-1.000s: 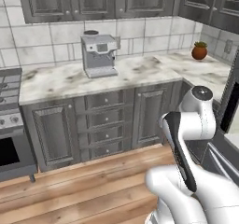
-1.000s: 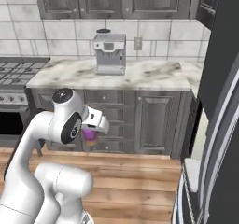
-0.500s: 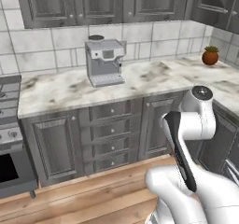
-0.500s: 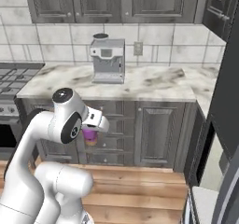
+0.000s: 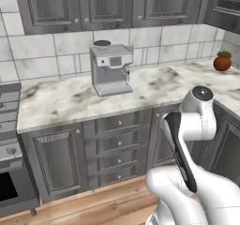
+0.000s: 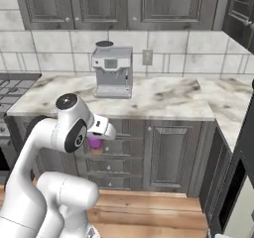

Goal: Four empty soda cans are scattered around the kitchen. Gather all the cans and cluster them next to the stove for recycling.

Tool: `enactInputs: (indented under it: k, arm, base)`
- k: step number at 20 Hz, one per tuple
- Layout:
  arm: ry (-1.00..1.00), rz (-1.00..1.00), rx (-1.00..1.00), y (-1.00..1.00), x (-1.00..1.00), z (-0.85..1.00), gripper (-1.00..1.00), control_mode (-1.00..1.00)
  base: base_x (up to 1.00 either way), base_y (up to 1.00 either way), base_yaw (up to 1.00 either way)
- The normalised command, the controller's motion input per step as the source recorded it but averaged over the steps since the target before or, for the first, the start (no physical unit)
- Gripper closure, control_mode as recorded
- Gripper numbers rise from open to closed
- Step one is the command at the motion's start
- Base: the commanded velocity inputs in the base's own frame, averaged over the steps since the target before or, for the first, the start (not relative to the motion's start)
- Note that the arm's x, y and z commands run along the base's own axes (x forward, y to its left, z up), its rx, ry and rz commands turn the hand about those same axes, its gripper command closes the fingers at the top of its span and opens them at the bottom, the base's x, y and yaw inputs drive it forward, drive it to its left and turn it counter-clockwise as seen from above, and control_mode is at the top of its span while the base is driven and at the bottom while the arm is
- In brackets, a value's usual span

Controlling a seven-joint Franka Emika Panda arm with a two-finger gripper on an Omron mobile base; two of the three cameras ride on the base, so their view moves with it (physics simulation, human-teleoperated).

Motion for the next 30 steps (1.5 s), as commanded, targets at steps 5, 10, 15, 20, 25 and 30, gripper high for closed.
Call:
enactInputs:
  k: [5,10,15,20,25,30]
  arm:
    - [0.0,0.0,0.0,0.0,0.0,0.0,1.0,1.0]
    - [0.0,0.0,0.0,0.0,0.0,0.0,1.0,1.0]
    - [0.0,0.0,0.0,0.0,0.0,0.0,1.0,1.0]
    - [0.0,0.0,0.0,0.0,0.0,0.0,1.0,1.0]
    - [0.0,0.0,0.0,0.0,0.0,0.0,1.0,1.0]
    - [0.0,0.0,0.0,0.0,0.0,0.0,1.0,1.0]
  base:
    - [0.0,0.57,-0.02]
    - [0.0,1.0,-0.01]
    - [0.0,1.0,0.0]
    - [0.0,1.0,0.0]
    - [0.0,1.0,0.0]
    - [-0.02,1.0,-0.04]
